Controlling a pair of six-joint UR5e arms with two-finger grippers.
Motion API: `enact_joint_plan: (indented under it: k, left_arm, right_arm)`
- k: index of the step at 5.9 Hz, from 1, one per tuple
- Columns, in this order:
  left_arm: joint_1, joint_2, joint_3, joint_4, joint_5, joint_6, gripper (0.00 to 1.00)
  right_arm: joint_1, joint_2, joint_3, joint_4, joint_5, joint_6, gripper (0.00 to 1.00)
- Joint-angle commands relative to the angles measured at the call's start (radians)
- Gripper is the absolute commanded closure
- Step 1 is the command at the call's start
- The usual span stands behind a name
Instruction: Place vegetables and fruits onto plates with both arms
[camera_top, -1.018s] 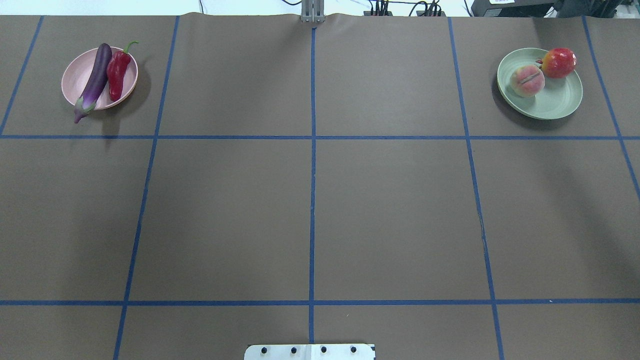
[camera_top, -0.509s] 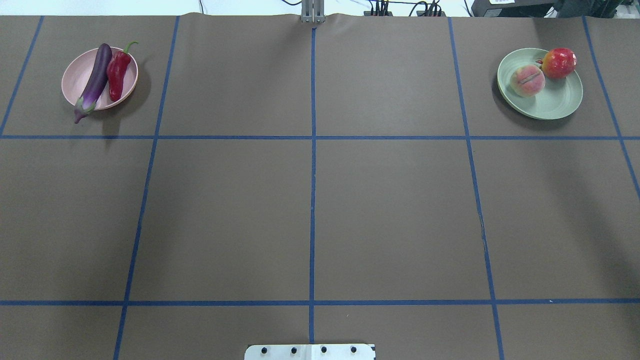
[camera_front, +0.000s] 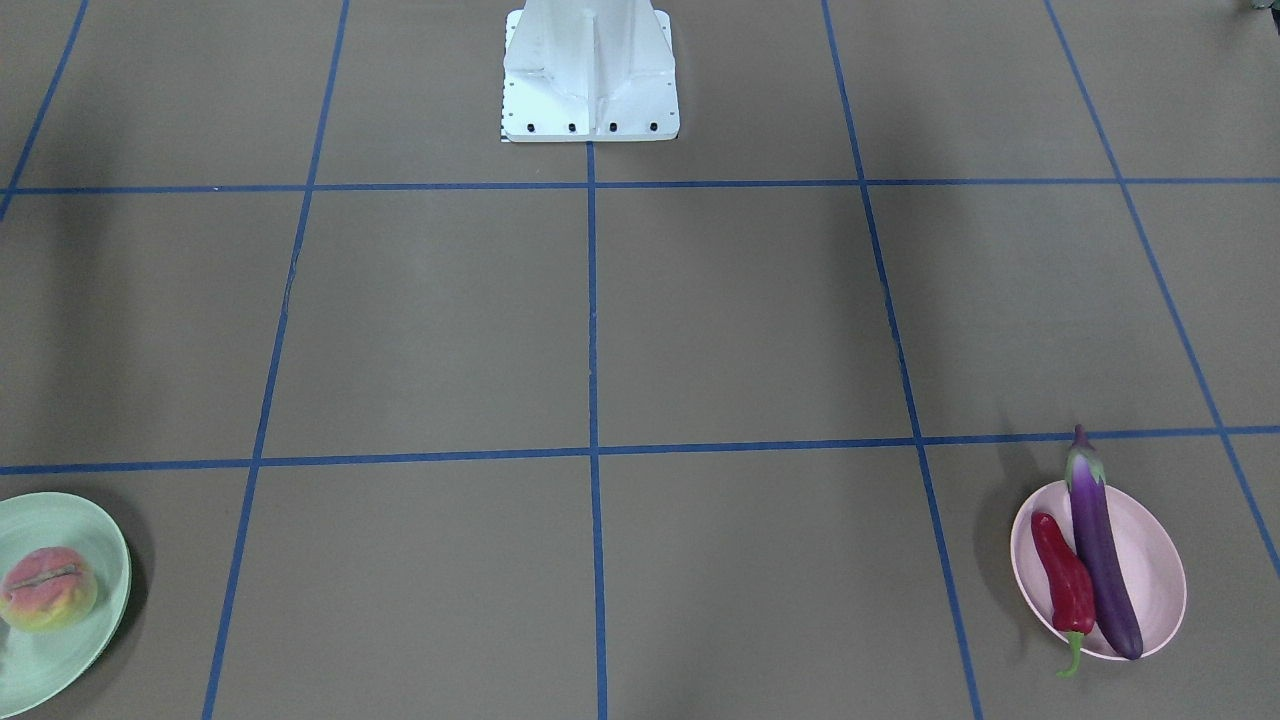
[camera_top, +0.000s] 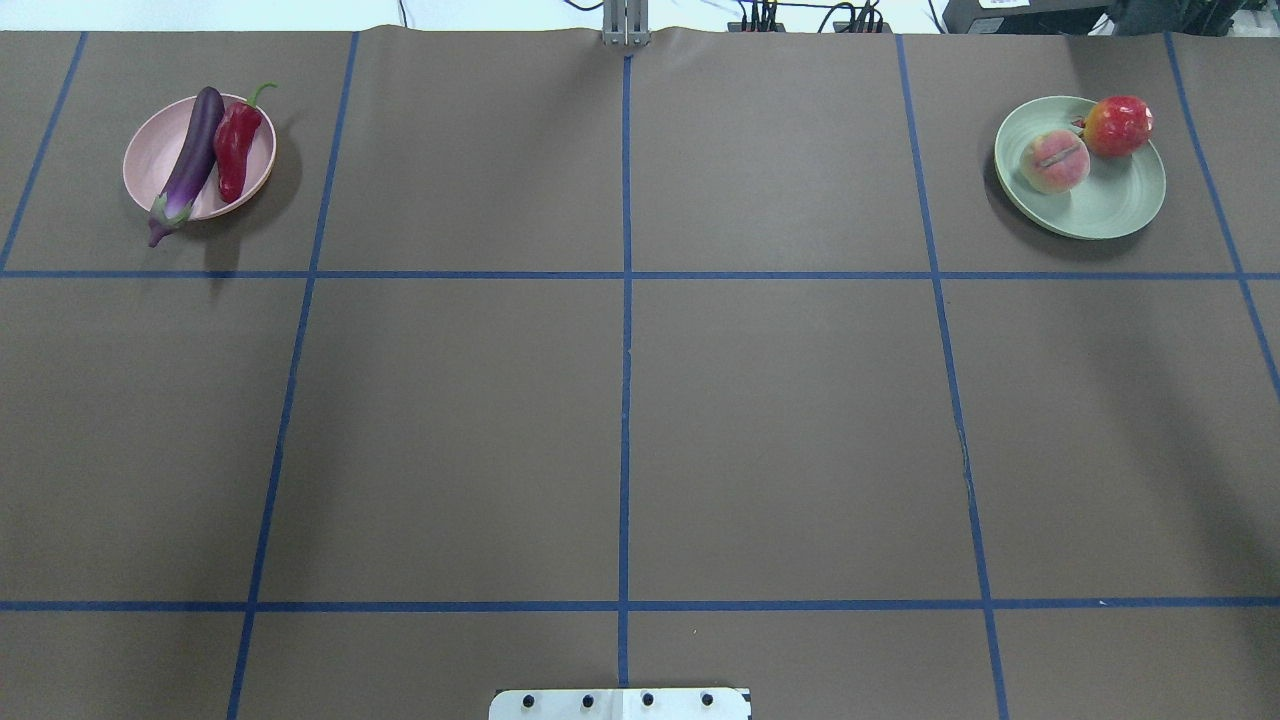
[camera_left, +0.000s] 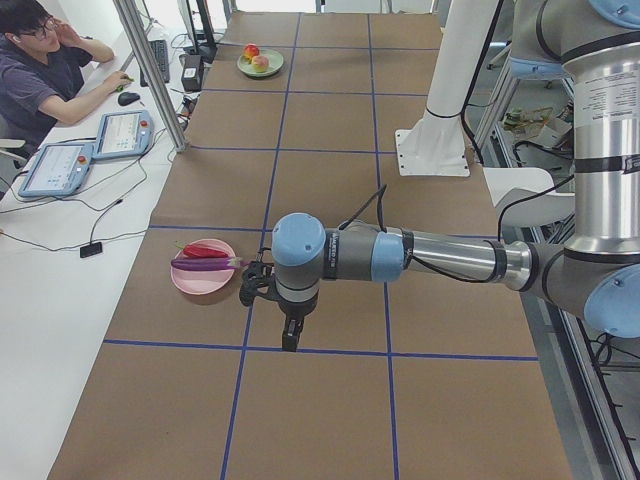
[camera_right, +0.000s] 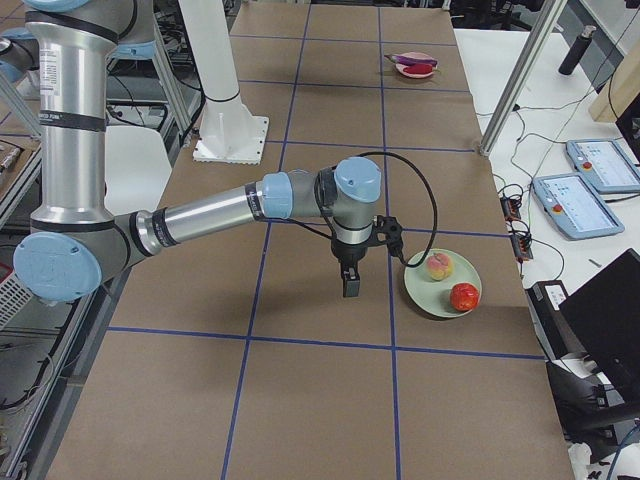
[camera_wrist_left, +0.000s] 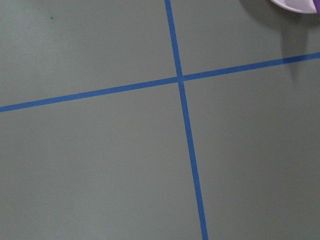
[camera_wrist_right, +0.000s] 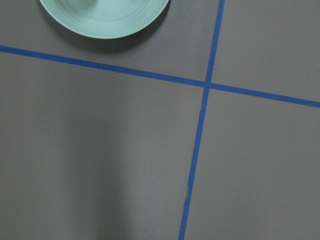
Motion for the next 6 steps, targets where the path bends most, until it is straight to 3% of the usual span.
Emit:
enact_joint_plan:
  k: [1, 2, 6]
  left_arm:
    - [0.001, 0.037, 0.001, -0.096, -0.058, -0.064, 0.0]
    - [-0.001, 0.041, 0.004, -0.095, -0.11, -0.06, 0.0]
    - [-0.001, 0.04, -0.004, -0.102, -0.102, -0.055, 0.0]
  right_arm:
    - [-0.022, -0.03, -0.001, 0.046, -0.018, 0.017, 0.0]
    - [-0.022, -0.032, -0.001, 0.057, -0.012, 0.02, 0.0]
    - [-0.022, -0.033, -0.011, 0.059, -0.009, 0.013, 0.0]
